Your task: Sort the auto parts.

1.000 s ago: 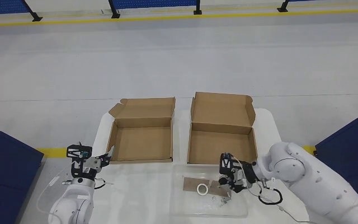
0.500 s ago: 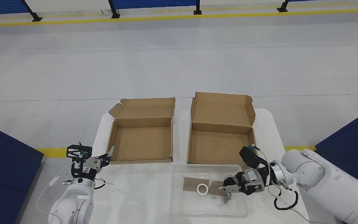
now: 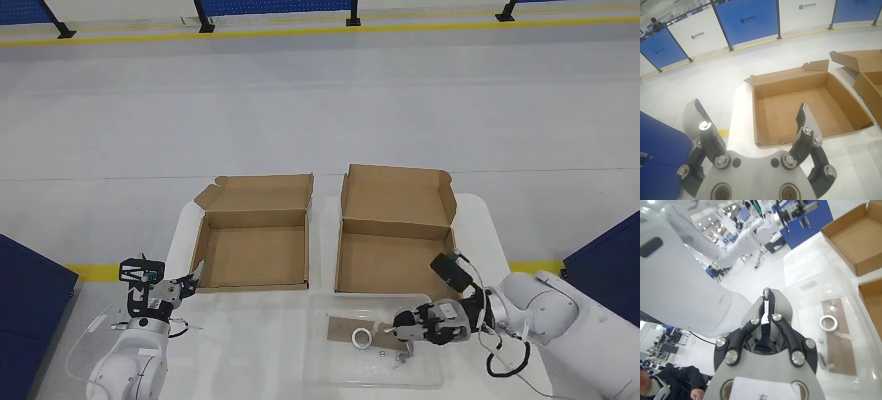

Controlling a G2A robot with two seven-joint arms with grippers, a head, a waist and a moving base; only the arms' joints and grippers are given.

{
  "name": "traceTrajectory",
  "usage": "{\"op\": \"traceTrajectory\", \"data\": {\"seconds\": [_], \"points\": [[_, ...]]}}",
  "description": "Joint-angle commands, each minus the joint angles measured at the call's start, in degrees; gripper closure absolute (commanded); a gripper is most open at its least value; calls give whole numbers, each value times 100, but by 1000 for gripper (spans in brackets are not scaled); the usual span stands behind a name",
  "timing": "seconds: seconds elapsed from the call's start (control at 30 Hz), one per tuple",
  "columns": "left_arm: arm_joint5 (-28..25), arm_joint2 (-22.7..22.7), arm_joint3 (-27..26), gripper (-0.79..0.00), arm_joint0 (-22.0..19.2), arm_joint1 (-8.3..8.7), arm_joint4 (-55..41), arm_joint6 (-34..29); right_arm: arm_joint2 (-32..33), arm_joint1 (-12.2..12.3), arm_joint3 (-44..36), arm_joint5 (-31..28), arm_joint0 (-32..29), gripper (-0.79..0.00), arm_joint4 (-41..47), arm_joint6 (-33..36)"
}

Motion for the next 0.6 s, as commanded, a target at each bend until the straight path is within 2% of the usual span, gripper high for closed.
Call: {"op": "traceTrajectory", "data": {"seconds": [0.0, 0.3, 0.57], "points": [[0, 0, 0, -785, 0, 0, 0, 0, 41, -4, -97, 0, -45, 0, 730, 120], [0, 0, 0, -785, 0, 0, 0, 0, 338, -33, -663, 0, -258, 0, 2038, 123], [0, 0, 0, -785, 0, 0, 0, 0, 352, -36, -684, 0, -267, 0, 2073, 123]]}}
